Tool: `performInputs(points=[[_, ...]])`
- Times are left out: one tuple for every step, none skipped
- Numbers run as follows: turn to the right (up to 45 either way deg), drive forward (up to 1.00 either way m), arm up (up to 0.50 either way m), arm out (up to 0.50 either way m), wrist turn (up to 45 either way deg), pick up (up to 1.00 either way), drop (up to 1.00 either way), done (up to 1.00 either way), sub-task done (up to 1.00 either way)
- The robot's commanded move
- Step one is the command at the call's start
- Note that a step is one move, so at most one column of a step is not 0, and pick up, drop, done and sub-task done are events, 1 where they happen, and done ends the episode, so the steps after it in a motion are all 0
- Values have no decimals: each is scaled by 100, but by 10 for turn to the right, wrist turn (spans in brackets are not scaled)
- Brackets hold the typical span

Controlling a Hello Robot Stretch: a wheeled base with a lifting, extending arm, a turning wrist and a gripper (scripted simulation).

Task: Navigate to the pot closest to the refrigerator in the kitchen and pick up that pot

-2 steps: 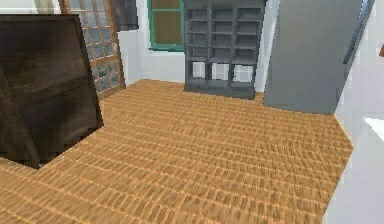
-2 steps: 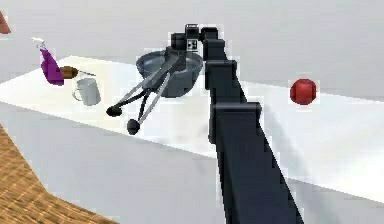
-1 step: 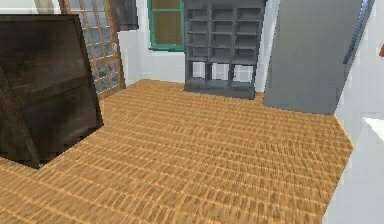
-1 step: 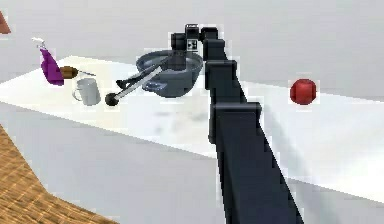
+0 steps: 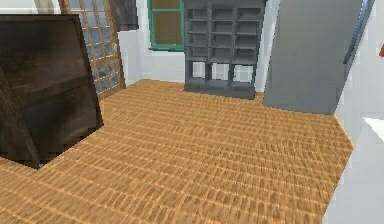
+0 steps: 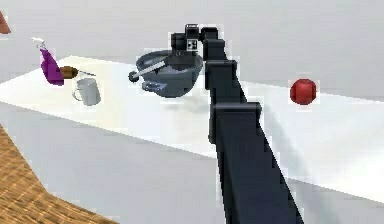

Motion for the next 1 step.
performInputs(points=[[0, 0, 0, 0, 120, 0, 0, 0, 0]])
